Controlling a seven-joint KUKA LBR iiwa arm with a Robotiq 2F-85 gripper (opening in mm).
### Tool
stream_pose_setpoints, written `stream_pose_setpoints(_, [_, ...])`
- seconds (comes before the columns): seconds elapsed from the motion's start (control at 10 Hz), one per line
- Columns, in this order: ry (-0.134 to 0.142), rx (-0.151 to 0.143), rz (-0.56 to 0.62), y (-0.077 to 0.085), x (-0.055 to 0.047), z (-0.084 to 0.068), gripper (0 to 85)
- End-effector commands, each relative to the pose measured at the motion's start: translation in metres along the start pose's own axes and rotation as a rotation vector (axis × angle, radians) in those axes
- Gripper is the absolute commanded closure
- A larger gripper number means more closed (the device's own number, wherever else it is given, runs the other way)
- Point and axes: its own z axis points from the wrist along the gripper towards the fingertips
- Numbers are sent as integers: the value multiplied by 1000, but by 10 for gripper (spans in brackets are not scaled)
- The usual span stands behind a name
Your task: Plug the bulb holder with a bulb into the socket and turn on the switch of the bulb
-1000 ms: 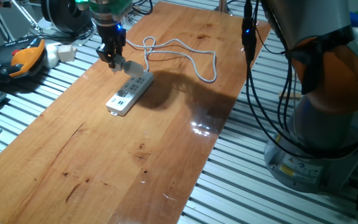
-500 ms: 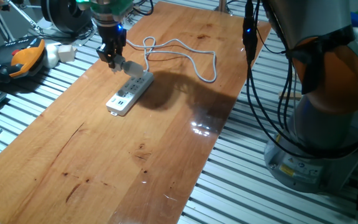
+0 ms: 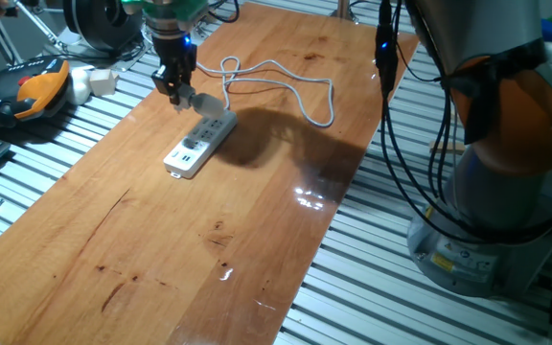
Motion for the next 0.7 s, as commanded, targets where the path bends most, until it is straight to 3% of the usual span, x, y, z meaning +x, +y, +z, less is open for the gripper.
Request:
stream_pose_setpoints(0.0, [2, 2, -5, -3, 4, -1, 850])
stream_pose_setpoints(0.4, [15, 10, -19, -14, 21, -3, 850])
stream_pose_setpoints(0.6, [19, -18, -22, -19, 32, 2, 850])
